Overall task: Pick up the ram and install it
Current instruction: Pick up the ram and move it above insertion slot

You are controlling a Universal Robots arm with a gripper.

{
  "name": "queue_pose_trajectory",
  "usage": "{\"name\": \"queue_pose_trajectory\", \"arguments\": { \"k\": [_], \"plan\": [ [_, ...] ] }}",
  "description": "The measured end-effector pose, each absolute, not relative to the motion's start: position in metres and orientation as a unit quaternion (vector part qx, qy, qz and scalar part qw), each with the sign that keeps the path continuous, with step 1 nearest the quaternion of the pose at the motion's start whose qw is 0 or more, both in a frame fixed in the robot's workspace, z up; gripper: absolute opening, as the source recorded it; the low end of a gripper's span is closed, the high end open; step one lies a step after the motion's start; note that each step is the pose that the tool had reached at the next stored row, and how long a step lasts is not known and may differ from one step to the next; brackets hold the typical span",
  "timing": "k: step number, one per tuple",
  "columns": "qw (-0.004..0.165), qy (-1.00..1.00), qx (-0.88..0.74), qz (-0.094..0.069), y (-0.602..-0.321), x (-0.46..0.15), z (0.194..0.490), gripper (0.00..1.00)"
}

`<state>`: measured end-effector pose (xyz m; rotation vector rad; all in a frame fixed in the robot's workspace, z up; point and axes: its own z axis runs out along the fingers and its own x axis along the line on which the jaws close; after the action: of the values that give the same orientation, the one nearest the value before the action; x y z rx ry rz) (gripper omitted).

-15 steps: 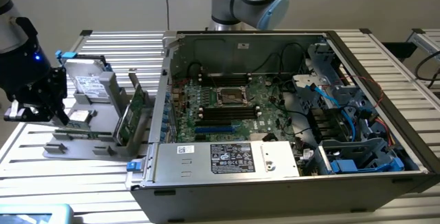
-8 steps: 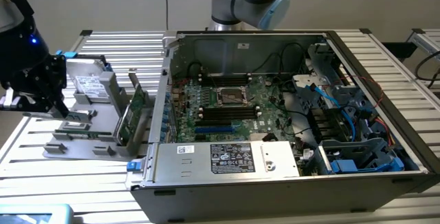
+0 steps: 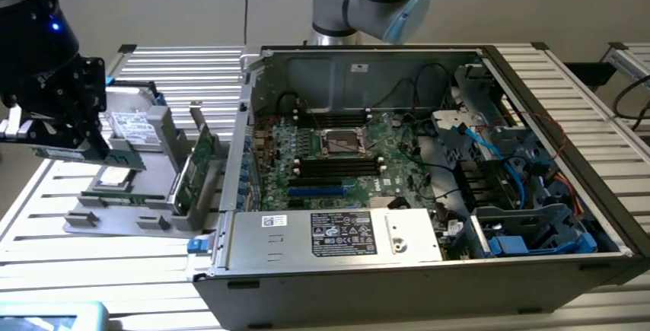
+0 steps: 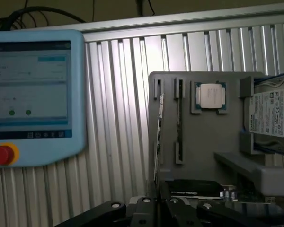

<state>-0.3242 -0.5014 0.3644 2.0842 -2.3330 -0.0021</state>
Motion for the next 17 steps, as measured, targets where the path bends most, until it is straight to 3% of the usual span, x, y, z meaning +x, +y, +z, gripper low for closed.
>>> {"name": "queue_pose_trajectory", "arguments": {
  "k": [12,17],
  "plan": [
    [-0.001,-0.744,0.668,-0.009,-0.504,-0.293,0.397,0.14],
    [-0.001,-0.742,0.671,-0.009,-0.504,-0.279,0.398,0.14]
  ]
}}
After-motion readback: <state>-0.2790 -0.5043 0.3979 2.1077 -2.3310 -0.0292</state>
